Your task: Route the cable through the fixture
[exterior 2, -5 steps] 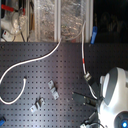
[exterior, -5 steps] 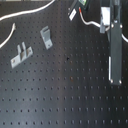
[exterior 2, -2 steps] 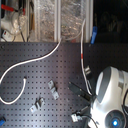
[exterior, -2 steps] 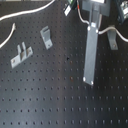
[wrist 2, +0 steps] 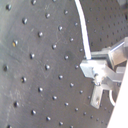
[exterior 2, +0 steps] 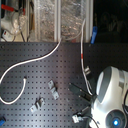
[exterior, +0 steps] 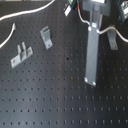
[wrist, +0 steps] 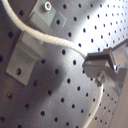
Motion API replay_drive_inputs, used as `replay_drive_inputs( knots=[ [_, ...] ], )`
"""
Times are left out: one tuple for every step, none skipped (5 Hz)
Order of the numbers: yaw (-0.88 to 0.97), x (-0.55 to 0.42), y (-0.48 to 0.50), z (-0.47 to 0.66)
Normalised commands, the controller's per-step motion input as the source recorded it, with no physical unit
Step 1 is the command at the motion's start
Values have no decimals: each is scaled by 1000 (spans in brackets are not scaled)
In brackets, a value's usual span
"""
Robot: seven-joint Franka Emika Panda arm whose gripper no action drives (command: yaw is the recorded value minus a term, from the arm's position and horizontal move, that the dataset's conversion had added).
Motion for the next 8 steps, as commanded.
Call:
replay_drive_inputs(
  knots=[
    [-557, 24, -9, 117],
    [-908, 70, -59, 109],
    [-734, 89, -48, -1],
    [-760, 126, -32, -1],
    [0, -1, 11, 0],
    [-26, -9, 59, 22],
    [0, 2, 1, 143],
    [306, -130, 192, 164]
  ],
)
